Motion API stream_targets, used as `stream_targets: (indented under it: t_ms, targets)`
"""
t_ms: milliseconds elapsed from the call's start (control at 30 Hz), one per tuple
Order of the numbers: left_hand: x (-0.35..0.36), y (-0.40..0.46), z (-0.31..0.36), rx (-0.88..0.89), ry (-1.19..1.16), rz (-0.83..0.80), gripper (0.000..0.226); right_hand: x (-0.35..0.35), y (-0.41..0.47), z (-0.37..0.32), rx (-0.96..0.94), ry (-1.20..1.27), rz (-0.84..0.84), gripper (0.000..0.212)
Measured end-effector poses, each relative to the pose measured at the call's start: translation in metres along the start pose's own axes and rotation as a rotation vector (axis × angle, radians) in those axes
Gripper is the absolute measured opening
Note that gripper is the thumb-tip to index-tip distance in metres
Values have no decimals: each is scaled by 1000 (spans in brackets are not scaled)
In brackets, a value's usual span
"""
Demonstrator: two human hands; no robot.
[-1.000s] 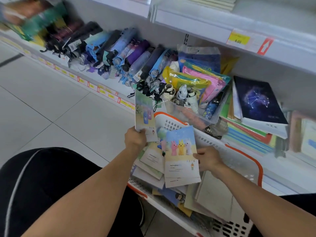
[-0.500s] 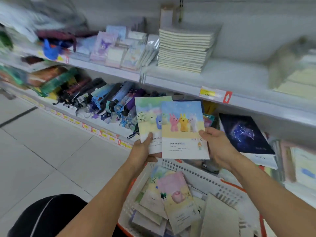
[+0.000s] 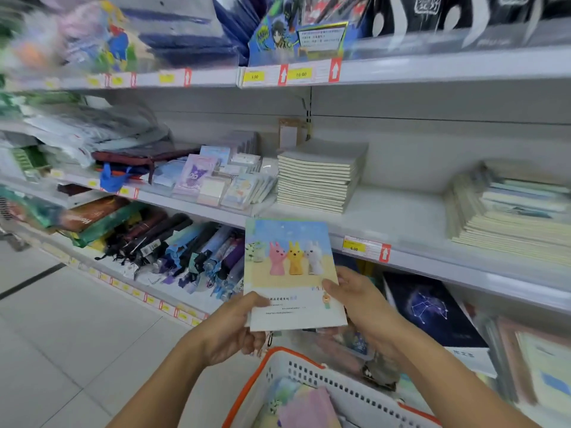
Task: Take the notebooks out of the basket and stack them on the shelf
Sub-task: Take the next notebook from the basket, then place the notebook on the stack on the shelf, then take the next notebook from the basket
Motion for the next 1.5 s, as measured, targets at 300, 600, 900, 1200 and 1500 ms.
stream_targets:
  t_ms: [300, 600, 900, 1200, 1500]
  targets:
    - [-13, 50, 141, 328, 100, 260, 21, -21, 44, -110, -229, -41, 213, 21]
    - [-48, 131, 253, 350, 42, 402, 39, -26, 124, -203, -235, 62, 222, 16]
    - [-60, 211, 289, 298, 165, 455, 36, -61, 214, -215, -161, -52, 364, 11]
    - [-76, 252, 326, 280, 1168, 773, 40, -97, 262, -218, -289, -671, 473, 40]
    - [-38, 154, 270, 960, 689, 1115, 31, -89, 156, -208, -891, -400, 708, 21]
Point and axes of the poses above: each hand's wrist, its own y-axis towards the middle knuckle, its own x-axis out of the palm, z = x × y, the point moved 9 cm from there along y, towards the middle knuckle, and after that the axes turned 15 degrees about y, right-handed, at the moved point
